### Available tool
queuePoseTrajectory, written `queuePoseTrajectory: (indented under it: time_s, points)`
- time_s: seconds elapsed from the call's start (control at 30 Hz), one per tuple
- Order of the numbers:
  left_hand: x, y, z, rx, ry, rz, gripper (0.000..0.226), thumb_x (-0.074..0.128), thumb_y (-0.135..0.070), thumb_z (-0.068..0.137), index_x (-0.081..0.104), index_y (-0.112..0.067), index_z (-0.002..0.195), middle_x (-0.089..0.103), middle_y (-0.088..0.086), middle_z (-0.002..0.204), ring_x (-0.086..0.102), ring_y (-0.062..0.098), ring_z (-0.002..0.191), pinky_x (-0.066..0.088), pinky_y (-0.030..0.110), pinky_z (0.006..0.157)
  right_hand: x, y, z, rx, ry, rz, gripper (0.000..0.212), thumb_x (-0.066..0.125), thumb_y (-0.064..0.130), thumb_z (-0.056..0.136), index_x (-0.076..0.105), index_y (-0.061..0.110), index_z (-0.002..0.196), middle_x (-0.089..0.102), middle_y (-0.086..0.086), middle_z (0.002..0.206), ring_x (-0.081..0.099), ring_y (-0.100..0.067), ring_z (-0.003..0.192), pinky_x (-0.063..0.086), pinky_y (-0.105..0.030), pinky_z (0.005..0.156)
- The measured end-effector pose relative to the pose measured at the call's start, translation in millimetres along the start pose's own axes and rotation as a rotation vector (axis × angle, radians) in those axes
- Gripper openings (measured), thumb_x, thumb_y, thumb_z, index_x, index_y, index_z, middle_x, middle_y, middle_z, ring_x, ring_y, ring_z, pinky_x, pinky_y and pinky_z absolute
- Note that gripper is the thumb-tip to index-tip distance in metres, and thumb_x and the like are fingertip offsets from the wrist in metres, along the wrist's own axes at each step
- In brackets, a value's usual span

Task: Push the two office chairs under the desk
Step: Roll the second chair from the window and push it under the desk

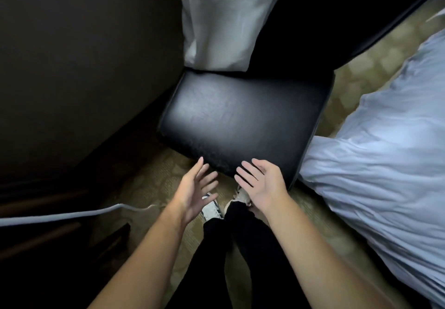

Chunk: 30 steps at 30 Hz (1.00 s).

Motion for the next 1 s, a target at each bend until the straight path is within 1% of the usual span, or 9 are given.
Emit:
queuePoseTrajectory:
  time_s: [0.1, 0.23, 0.37, 0.5, 0.67, 0.7, 0.8, 0.9, 1.0]
  points:
    - [28.4, -14.7, -45.8, 0.089, 0.003, -0.025, 0.061, 0.053, -0.057, 0.087, 0.05, -0.023, 0.137, 0.066, 0.003, 0.124, 0.061, 0.02, 0.11, 0.048, 0.037, 0.082, 17.0, 27.2, -49.5, -0.068, 0.07, -0.119, 0.028, 0.049, 0.016, 0.095, 0.054, 0.005, 0.12, 0.062, -0.019, 0.122, 0.061, -0.036, 0.109, 0.053, -0.043, 0.077]
    - [82.9, -43.8, -88.5, 0.209, 0.03, 0.036, 0.048, 0.051, -0.05, 0.092, 0.057, -0.02, 0.128, 0.073, 0.001, 0.112, 0.069, 0.019, 0.103, 0.05, 0.035, 0.078, 28.9, 66.8, -96.6, -0.125, 0.132, -0.185, 0.027, 0.048, 0.017, 0.095, 0.056, 0.006, 0.118, 0.066, -0.02, 0.115, 0.064, -0.035, 0.102, 0.053, -0.042, 0.077]
    - [149.7, -75.7, -128.3, 0.325, 0.05, 0.09, 0.038, 0.053, -0.045, 0.094, 0.061, -0.019, 0.12, 0.075, 0.002, 0.106, 0.071, 0.019, 0.099, 0.052, 0.034, 0.079, 45.1, 126.5, -138.0, -0.188, 0.198, -0.198, 0.023, 0.049, 0.016, 0.094, 0.059, 0.006, 0.113, 0.067, -0.021, 0.113, 0.065, -0.035, 0.099, 0.054, -0.041, 0.076]
    - [213.5, -112.0, -159.4, 0.427, -0.047, 0.12, 0.028, 0.057, -0.035, 0.093, 0.066, -0.016, 0.111, 0.076, 0.005, 0.097, 0.072, 0.019, 0.09, 0.054, 0.029, 0.071, 69.7, 203.6, -173.2, -0.29, 0.266, -0.308, 0.018, 0.05, 0.013, 0.093, 0.061, 0.007, 0.107, 0.069, -0.019, 0.102, 0.067, -0.033, 0.09, 0.055, -0.038, 0.072]
    - [305.3, -151.2, -195.0, 0.605, -0.133, 0.137, 0.021, 0.059, -0.027, 0.092, 0.069, -0.013, 0.105, 0.077, 0.005, 0.09, 0.073, 0.018, 0.082, 0.056, 0.026, 0.07, 113.9, 351.2, -235.2, -0.735, 0.309, -0.687, 0.02, 0.049, 0.007, 0.088, 0.064, 0.019, 0.092, 0.07, -0.01, 0.091, 0.064, -0.018, 0.076, 0.052, -0.025, 0.059]
    - [320.8, -155.3, -201.0, 0.631, -0.14, 0.142, 0.02, 0.059, -0.026, 0.092, 0.068, -0.012, 0.104, 0.077, 0.005, 0.09, 0.072, 0.018, 0.082, 0.055, 0.028, 0.072, 122.7, 378.9, -249.0, -0.829, 0.302, -0.736, 0.021, 0.05, 0.006, 0.086, 0.064, 0.022, 0.087, 0.07, -0.008, 0.09, 0.062, -0.016, 0.076, 0.051, -0.026, 0.06]
    - [362.2, -159.2, -221.7, 0.712, -0.14, 0.17, 0.017, 0.059, -0.024, 0.093, 0.069, -0.013, 0.102, 0.076, 0.006, 0.09, 0.07, 0.016, 0.08, 0.053, 0.027, 0.072, 137.6, 442.3, -286.1, -1.041, 0.236, -0.889, 0.017, 0.056, 0.013, 0.081, 0.064, 0.028, 0.084, 0.068, 0.003, 0.092, 0.06, -0.017, 0.085, 0.051, -0.038, 0.079]
    - [389.3, -162.7, -243.5, 0.794, -0.138, 0.228, 0.014, 0.059, -0.024, 0.094, 0.069, -0.015, 0.098, 0.074, 0.002, 0.089, 0.066, 0.011, 0.075, 0.05, 0.025, 0.067, 135.8, 457.4, -301.1, -1.048, 0.257, -1.02, 0.017, 0.055, 0.02, 0.076, 0.064, 0.028, 0.088, 0.066, 0.004, 0.087, 0.058, -0.016, 0.08, 0.052, -0.04, 0.082]
    - [399.2, -171.5, -263.4, 0.868, -0.162, 0.298, 0.013, 0.059, -0.027, 0.094, 0.069, -0.019, 0.097, 0.073, 0.0, 0.096, 0.065, 0.014, 0.086, 0.046, 0.026, 0.067, 130.1, 442.8, -308.7, -0.979, 0.342, -1.076, 0.016, 0.052, 0.019, 0.074, 0.063, 0.025, 0.085, 0.066, 0.001, 0.083, 0.055, -0.016, 0.068, 0.051, -0.034, 0.07]
Point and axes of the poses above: each hand's wrist, its own z-axis towards the middle knuckle, its own x-axis out of the palm, y = z × x, the point moved 6 cm from there along z, towards the middle knuckle
